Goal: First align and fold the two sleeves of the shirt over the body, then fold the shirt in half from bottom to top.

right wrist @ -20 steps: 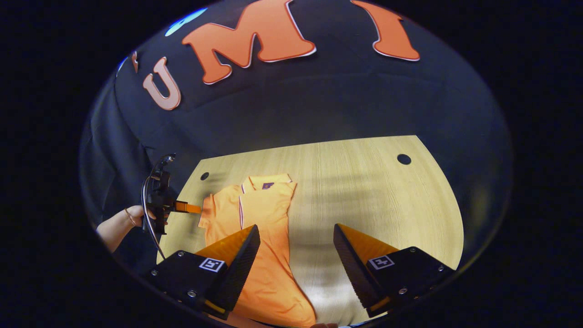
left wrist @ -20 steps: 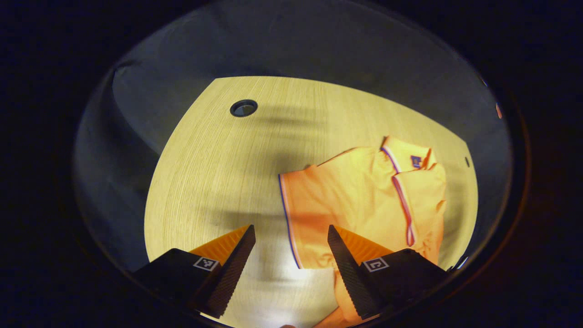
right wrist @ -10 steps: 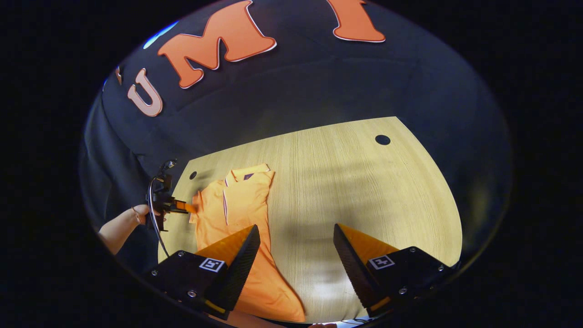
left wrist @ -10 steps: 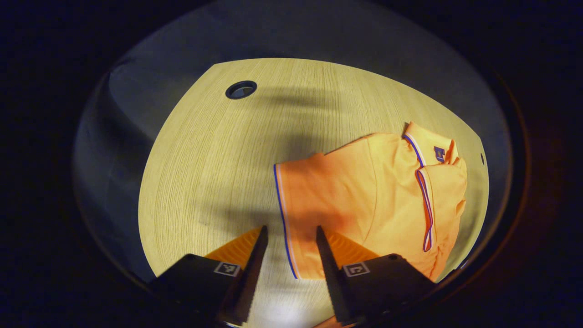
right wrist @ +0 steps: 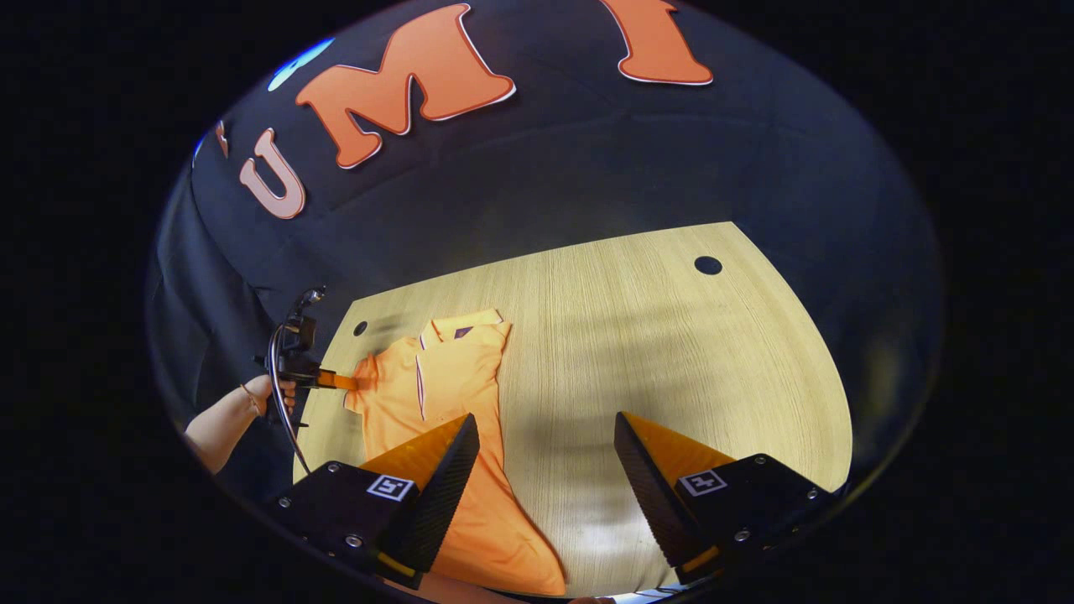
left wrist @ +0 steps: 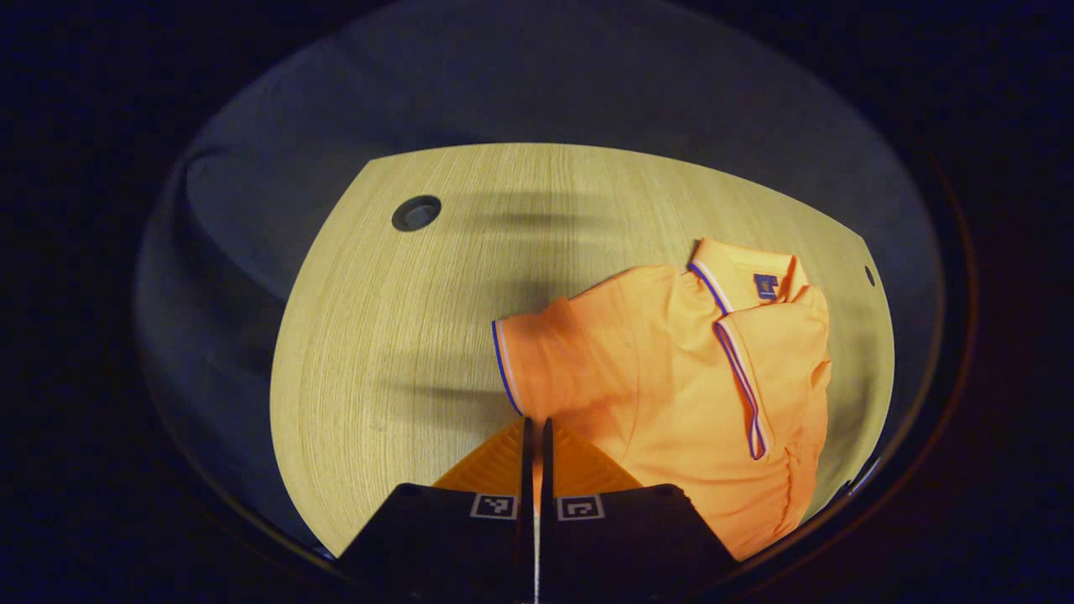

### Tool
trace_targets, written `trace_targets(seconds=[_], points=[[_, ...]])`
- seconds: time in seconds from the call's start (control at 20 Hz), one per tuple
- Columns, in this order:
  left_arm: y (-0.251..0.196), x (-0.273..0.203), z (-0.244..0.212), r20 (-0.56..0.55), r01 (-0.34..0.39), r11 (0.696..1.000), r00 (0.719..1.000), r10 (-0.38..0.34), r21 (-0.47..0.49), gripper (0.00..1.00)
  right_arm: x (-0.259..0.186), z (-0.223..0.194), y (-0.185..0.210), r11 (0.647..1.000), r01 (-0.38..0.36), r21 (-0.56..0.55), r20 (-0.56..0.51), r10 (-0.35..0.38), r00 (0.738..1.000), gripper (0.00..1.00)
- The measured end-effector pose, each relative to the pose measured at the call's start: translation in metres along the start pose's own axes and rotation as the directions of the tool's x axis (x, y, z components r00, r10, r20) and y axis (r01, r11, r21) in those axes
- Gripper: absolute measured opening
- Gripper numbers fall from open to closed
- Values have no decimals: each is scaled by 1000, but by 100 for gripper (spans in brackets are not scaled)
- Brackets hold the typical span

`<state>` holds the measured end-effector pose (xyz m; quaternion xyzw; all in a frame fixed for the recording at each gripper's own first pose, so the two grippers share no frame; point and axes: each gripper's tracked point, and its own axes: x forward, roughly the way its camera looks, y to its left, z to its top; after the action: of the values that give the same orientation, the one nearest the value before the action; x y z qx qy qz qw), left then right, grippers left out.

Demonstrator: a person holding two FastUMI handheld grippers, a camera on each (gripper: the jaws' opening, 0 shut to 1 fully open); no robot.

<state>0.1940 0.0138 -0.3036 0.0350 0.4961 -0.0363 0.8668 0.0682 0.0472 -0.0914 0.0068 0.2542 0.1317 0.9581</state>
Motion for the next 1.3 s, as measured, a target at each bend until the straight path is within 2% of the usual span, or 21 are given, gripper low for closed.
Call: trace_targets(seconds=[0.25, 0.5, 0.75, 1.0, 1.25, 1.3], points=[[-45, -47, 23, 62, 65, 996, 996, -68, 57, 2, -10, 14, 9, 999, 14, -53, 67, -11, 998, 99], [-113, -65, 33, 79, 141, 981, 985, -152, 131, 2, -22, 30, 16, 998, 30, -59, 155, -20, 988, 99], [-170, -62, 32, 48, 192, 965, 978, -204, 180, 2, -33, 44, 17, 995, 49, -83, 220, -29, 975, 99], [-218, -47, 26, 11, 223, 951, 973, -230, 212, 2, -34, 39, 26, 991, 52, -123, 217, -24, 976, 99], [-239, -28, 15, -30, 222, 954, 975, -221, 199, 3, -30, 31, 23, 993, 46, -113, 192, -24, 981, 99], [-242, -26, 14, -36, 219, 956, 976, -216, 197, 7, -28, 29, 22, 993, 47, -109, 186, -26, 982, 99]])
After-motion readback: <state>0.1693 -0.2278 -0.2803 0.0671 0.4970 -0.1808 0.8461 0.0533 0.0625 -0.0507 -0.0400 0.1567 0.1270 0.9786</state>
